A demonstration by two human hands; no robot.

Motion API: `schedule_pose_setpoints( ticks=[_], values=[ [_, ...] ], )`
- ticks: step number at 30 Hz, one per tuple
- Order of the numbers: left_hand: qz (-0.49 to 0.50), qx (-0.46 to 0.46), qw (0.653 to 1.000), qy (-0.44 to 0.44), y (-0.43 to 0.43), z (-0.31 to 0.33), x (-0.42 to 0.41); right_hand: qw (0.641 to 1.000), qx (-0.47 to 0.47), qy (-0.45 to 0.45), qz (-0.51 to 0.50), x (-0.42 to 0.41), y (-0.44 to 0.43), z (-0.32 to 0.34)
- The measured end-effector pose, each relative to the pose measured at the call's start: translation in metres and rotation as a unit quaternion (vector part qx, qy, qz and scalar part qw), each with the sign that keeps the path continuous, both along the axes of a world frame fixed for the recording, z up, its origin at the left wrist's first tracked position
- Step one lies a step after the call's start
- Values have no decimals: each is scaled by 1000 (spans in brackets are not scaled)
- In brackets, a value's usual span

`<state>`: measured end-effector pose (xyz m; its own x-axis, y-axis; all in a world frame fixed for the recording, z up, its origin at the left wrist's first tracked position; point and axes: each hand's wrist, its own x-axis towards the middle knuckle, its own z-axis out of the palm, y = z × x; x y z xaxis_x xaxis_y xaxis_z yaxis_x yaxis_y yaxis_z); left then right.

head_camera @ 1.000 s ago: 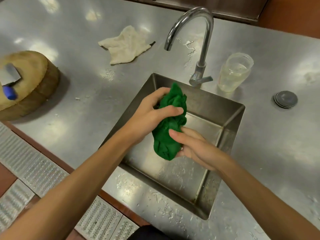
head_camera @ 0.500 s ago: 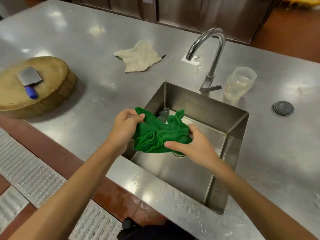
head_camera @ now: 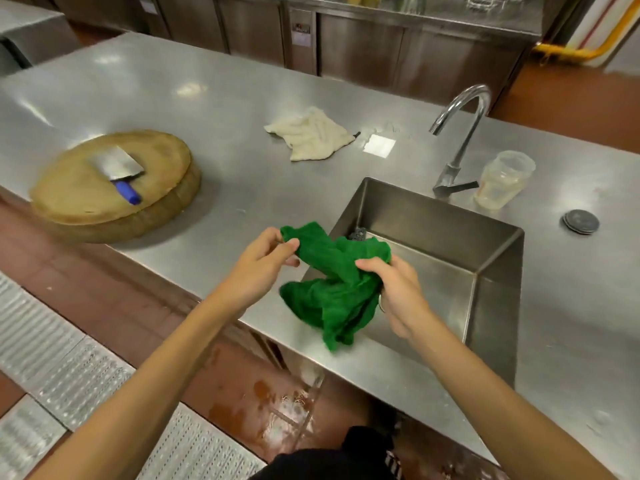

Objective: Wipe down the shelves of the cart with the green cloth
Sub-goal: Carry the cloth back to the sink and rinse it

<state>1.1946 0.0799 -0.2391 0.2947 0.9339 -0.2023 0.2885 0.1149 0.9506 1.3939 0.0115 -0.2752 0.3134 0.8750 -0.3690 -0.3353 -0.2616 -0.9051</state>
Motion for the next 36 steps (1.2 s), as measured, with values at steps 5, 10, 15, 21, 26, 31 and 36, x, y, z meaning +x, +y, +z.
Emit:
schedule_pose_setpoints(
  ticks=[5, 10, 15, 21, 26, 31, 36],
  values=[
    [76, -104, 980, -149, 5, 7, -46, 997, 44, 61, -9, -36, 5, 18],
    [99, -119, 969, -193, 12, 21, -72, 994, 80, -63, 41, -63, 19, 43],
    [149, -93, 967, -184, 32, 34, -99, 992, 89, -60, 62, -77, 31, 65],
    [164, -52, 974, -146, 61, 16, -138, 992, 98, 42, 73, -89, 43, 46],
    [139, -56, 986, -71, 103, -22, -149, 995, 28, 86, 46, -110, 76, -4],
    [97, -65, 993, 11, 157, -62, -150, 996, -55, 75, 5, -127, 117, -60],
    [27, -76, 995, 61, 214, -94, -139, 992, -97, 54, -57, -130, 161, -96]
  ],
)
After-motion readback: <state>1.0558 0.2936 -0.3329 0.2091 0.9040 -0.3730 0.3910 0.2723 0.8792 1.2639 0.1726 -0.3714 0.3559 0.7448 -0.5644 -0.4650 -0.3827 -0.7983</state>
